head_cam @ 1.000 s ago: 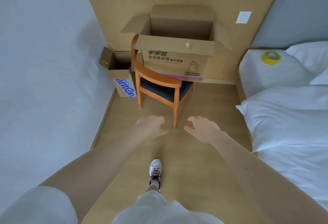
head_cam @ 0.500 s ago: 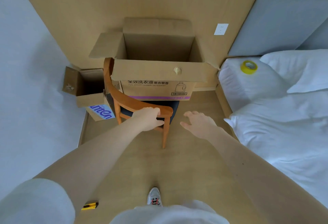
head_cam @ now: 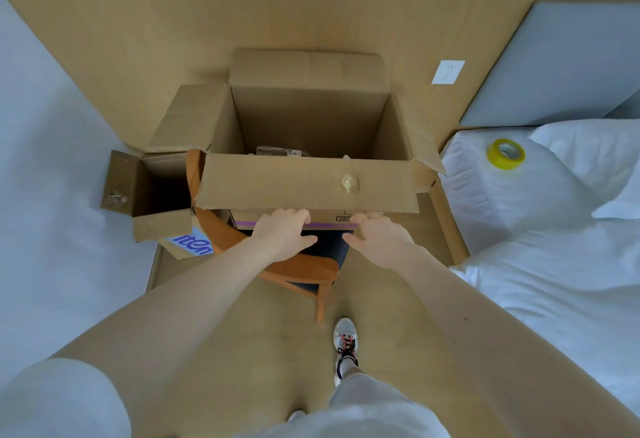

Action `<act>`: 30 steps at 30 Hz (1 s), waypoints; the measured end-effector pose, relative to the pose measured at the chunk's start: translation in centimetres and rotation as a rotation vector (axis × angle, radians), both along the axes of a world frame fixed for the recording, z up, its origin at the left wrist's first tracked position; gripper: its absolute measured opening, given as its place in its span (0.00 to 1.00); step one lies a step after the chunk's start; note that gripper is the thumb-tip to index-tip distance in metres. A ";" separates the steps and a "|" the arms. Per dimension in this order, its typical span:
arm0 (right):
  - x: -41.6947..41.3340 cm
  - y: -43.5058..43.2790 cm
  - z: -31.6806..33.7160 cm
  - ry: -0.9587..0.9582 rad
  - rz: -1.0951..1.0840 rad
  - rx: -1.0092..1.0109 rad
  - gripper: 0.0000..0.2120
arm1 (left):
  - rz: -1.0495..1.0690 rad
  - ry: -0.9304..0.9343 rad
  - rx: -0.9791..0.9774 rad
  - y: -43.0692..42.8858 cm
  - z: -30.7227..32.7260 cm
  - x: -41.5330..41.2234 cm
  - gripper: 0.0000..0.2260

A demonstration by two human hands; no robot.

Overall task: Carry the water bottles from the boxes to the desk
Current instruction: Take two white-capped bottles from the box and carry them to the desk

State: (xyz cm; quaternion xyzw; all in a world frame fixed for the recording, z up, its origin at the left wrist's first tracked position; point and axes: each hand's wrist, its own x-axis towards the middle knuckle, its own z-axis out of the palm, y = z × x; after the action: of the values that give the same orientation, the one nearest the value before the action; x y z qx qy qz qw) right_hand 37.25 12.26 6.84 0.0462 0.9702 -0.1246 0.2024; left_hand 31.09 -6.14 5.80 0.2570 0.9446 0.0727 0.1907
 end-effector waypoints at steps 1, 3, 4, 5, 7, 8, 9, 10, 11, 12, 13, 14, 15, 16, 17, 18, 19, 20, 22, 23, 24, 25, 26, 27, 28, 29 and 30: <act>-1.4 0.5 0.0 0.008 0.012 -0.010 0.22 | 0.023 0.017 0.008 0.4 0.2 -1.1 0.19; -4.3 1.6 0.4 0.020 0.035 -0.020 0.23 | 0.067 0.044 0.025 1.5 1.0 -3.3 0.19; -5.8 2.3 0.7 0.030 0.042 -0.027 0.23 | 0.077 0.059 0.030 2.3 1.6 -4.6 0.19; -7.4 3.1 0.9 0.046 0.043 -0.041 0.23 | 0.084 0.079 0.030 3.0 2.2 -5.9 0.20; -10.6 4.8 1.4 0.074 0.039 -0.076 0.23 | 0.106 0.128 0.026 4.5 3.3 -8.5 0.20; -12.2 5.7 1.5 0.084 0.038 -0.090 0.23 | 0.126 0.148 0.028 5.2 3.6 -9.8 0.20; -13.6 6.4 1.5 0.091 0.038 -0.105 0.23 | 0.154 0.156 0.036 5.8 3.8 -11.0 0.19; -14.9 7.1 1.3 0.098 0.036 -0.121 0.23 | 0.186 0.157 0.048 6.4 3.9 -11.9 0.18; -16.1 7.7 1.1 0.106 0.035 -0.139 0.22 | 0.217 0.159 0.058 6.8 3.8 -12.7 0.18; -17.2 8.2 0.8 0.113 0.034 -0.160 0.23 | 0.239 0.175 0.062 7.2 3.6 -13.4 0.18; -18.3 8.6 0.6 0.118 0.029 -0.183 0.23 | 0.253 0.197 0.060 7.4 3.5 -14.2 0.18; -19.3 8.9 0.4 0.120 0.021 -0.202 0.24 | 0.267 0.216 0.062 7.6 3.3 -14.9 0.17; -20.3 9.2 0.2 0.122 0.014 -0.217 0.24 | 0.285 0.229 0.073 7.7 3.1 -15.7 0.17; -21.2 9.4 0.1 0.122 0.011 -0.227 0.25 | 0.303 0.235 0.089 7.8 3.0 -16.4 0.16; -22.0 9.5 -0.1 0.121 0.010 -0.236 0.25 | 0.319 0.239 0.105 7.8 3.0 -17.2 0.16; -22.8 9.5 -0.3 0.121 0.011 -0.242 0.25 | 0.334 0.238 0.117 7.7 2.9 -17.9 0.16; -23.5 9.4 -0.5 0.121 0.012 -0.248 0.25 | 0.346 0.232 0.127 7.6 2.7 -18.7 0.16; -24.2 9.3 -0.8 0.118 0.013 -0.253 0.25 | 0.358 0.220 0.137 7.5 2.5 -19.5 0.16; -25.7 8.9 -1.3 0.103 0.007 -0.266 0.25 | 0.367 0.200 0.144 7.1 2.0 -21.1 0.17; -26.5 8.8 -1.5 0.092 0.000 -0.272 0.25 | 0.363 0.194 0.135 6.9 1.6 -21.9 0.17; -27.3 8.6 -1.7 0.080 -0.007 -0.274 0.26 | 0.353 0.190 0.120 6.6 1.2 -22.8 0.18; -28.0 8.4 -2.0 0.068 -0.012 -0.271 0.26 | 0.338 0.192 0.104 6.3 0.8 -23.7 0.18; -28.7 8.2 -2.3 0.055 -0.017 -0.263 0.26 | 0.325 0.197 0.093 6.0 0.4 -24.7 0.18; -29.4 8.0 -2.6 0.042 -0.023 -0.250 0.26 | 0.314 0.202 0.086 5.7 0.0 -25.8 0.19; -30.0 7.8 -2.9 0.028 -0.031 -0.237 0.26 | 0.304 0.207 0.082 5.3 -0.4 -26.9 0.20; -30.7 7.5 -3.1 0.015 -0.040 -0.222 0.26 | 0.291 0.213 0.077 5.0 -0.8 -28.0 0.20; -31.4 7.2 -3.4 0.004 -0.047 -0.208 0.26 | 0.274 0.220 0.070 4.6 -1.2 -29.1 0.21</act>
State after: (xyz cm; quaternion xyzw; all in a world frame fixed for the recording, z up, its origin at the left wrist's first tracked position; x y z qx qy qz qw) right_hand 5.85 19.48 3.40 0.0477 0.9512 -0.2293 0.2009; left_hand 2.01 -1.51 4.58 0.1390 0.9828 0.1024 0.0655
